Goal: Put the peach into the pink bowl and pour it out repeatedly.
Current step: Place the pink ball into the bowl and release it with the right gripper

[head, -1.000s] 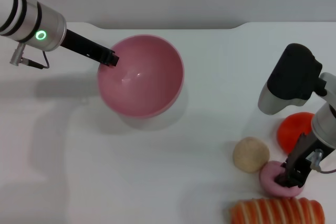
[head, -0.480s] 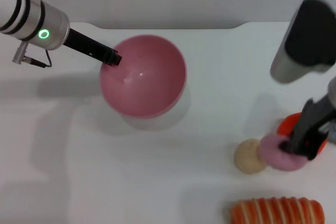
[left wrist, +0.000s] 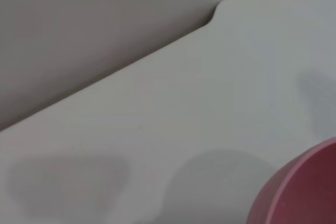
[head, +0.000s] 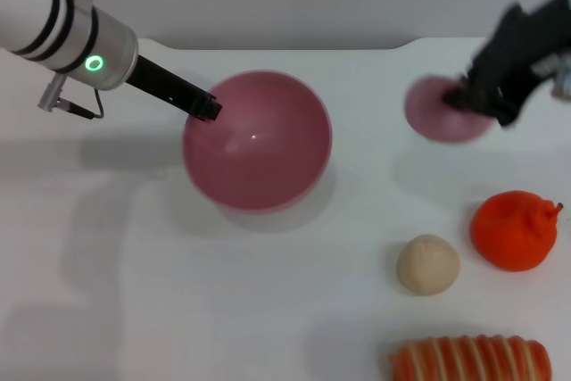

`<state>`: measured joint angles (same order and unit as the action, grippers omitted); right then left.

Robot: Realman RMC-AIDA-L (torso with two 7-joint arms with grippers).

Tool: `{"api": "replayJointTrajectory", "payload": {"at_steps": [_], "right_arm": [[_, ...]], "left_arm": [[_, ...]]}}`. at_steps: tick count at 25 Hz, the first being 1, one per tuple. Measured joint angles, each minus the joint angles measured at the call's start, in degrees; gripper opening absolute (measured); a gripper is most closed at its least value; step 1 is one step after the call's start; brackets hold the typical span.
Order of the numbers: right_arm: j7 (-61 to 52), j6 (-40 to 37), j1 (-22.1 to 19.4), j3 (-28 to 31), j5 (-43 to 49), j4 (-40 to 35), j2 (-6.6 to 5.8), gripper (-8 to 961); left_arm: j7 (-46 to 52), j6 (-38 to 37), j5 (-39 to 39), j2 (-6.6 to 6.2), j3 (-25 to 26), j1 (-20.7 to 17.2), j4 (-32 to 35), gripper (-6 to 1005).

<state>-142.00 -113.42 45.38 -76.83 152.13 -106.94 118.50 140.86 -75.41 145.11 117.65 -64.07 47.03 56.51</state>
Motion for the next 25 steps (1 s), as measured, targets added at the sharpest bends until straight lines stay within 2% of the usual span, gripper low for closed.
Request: {"api": "replayJointTrajectory", "payload": {"at_steps": [5, 9, 17, 23, 25], "right_arm": [[0.3, 2.7, 3.1, -0.1, -0.1, -1.5, 0.07, 75], [0.3, 7.1, 3.5, -2.2, -0.2, -0.6, 0.23, 90], [0.0, 16.4, 3.4, -9.8, -3.0, 7.1, 0.5, 120], [0.1, 20.3, 3.6, -11.9, -5.6, 10.0, 0.5, 143], [0.2, 20.4, 3.4, -11.9, -5.8, 9.8, 0.5, 215]], "left_arm": [[0.2, 0.0, -0.5, 0.2, -1.2, 0.2, 0.0, 44], [0.3, 0.0, -1.7, 0.29, -2.6, 0.3, -0.1, 43], [0.4, 0.6, -4.4, 0.42, -6.3, 1.2, -0.5, 44], [0.4, 1.1, -4.9, 0.65, -7.9, 1.8, -0.6, 43], [0.4, 1.3, -5.1, 0.61, -8.0, 1.8, -0.6, 43]]}}
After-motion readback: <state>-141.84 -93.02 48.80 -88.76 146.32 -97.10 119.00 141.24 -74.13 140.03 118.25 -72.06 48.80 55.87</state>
